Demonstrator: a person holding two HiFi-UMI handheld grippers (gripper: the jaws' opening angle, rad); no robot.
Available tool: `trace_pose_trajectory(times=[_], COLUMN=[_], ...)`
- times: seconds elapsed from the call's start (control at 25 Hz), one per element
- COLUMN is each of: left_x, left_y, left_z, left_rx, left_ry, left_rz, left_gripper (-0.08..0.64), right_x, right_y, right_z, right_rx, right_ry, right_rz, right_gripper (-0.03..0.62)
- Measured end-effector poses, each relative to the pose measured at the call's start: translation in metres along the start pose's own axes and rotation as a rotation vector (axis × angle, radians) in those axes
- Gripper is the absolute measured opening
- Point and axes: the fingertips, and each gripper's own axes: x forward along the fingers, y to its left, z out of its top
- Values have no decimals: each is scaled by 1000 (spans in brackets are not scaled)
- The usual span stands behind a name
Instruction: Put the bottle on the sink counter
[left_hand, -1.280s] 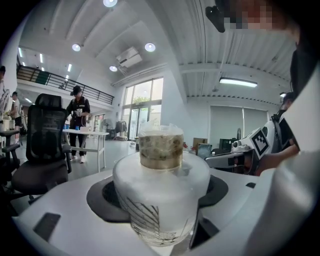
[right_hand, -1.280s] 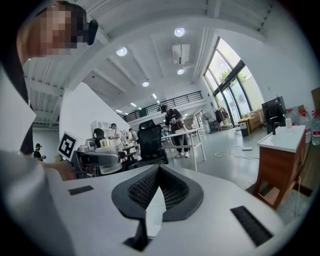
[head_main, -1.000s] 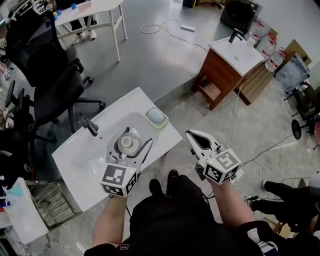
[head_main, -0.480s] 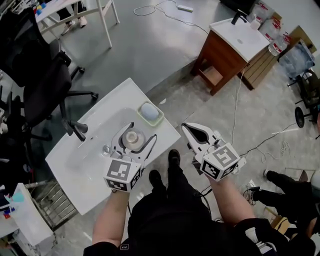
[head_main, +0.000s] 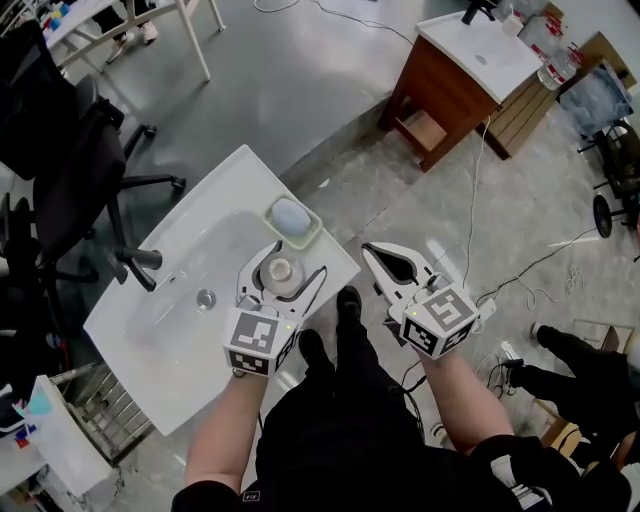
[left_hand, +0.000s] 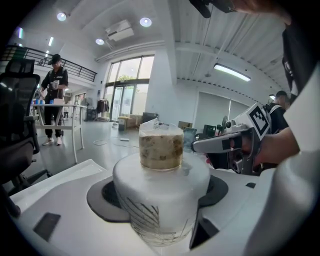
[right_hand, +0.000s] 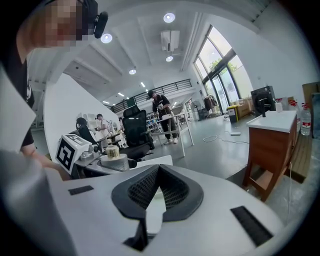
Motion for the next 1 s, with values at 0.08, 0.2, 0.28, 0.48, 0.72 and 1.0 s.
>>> trace_pose_trajectory(times=[0.08, 0.2, 0.28, 0.48, 0.72, 1.0], left_x=[7, 16, 22, 34, 48, 64], left_y=[2, 3, 3, -2, -14, -23], left_z=[-4, -10, -14, -22, -33, -47], left_rx=[-8, -18, -22, -18, 11, 26], left_ry=[4, 12, 16, 28, 53, 83], left_rz=[-2, -7, -11, -18, -44, -53], left_gripper=[348, 350, 350, 348, 350, 350], right_x=[2, 4, 4, -1, -4, -11], right_y=[-3, -7, -9, -16, -23, -27], right_z=[-5, -10, -12, -19, -25, -31], right_rx=[-1, -8, -10, -6, 2, 9], right_ry=[8, 17, 22, 30, 35, 34], right_rz=[-4, -14, -22, -38, -55, -59], right_gripper=[14, 15, 15, 15, 15, 15])
